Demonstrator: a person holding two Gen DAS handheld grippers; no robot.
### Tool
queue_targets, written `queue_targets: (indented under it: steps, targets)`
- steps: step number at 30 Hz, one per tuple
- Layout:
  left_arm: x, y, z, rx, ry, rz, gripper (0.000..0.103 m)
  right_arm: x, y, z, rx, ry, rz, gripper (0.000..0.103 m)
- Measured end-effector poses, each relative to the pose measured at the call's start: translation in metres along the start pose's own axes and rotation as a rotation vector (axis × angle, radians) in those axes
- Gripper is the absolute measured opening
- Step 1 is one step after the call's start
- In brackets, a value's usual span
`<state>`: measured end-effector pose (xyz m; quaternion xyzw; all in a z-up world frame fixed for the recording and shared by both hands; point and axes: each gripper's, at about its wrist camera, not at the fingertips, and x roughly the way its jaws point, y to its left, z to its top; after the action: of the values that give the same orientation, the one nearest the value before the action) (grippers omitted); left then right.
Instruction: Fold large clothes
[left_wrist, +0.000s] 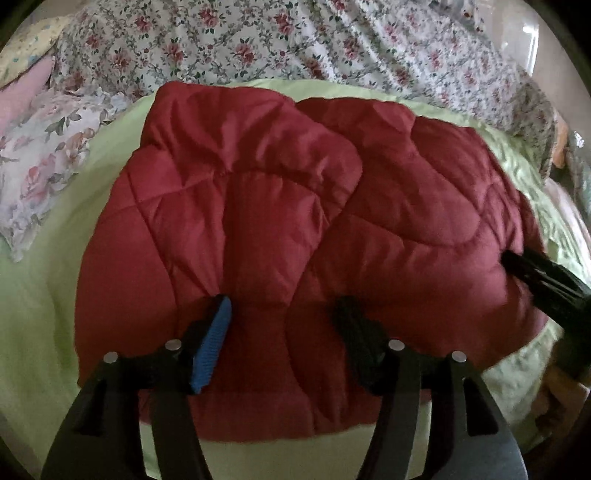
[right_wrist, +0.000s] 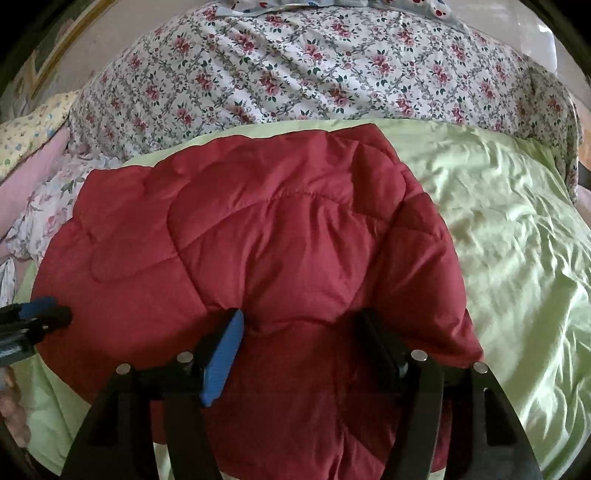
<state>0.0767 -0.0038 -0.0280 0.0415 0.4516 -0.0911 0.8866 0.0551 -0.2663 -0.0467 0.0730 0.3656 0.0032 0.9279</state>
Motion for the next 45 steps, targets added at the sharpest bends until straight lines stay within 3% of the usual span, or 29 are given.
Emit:
queue_targets:
  steps: [12,21,26,30,37,45]
  targets:
    - [0.023,0.0,0.011,-0.029,-0.037,0.044,0.066,0.01,-0.002,0.002,0.012,-0.006,-0.006,0.069]
    - [0.004,0.008,0.008,-0.067,-0.035,0.024,0.066,0.005,-0.002,0.004,0.039,0.025,0.001,0.071]
    - [-0.014,0.018,0.008,-0.085,-0.034,0.049,0.067,-0.016,0.008,0.007,0.058,0.021,0.002,0.072]
    - [-0.02,0.02,0.009,-0.089,-0.024,0.093,0.079,-0.034,0.024,0.006,0.032,-0.003,0.047,0.072]
    - [-0.021,0.025,0.006,-0.094,-0.015,0.107,0.081,-0.033,0.058,0.004,-0.056,0.015,0.101,0.075]
    - [-0.011,0.028,0.003,-0.085,-0.01,0.113,0.087,-0.003,0.069,0.008,-0.099,0.045,0.078,0.08]
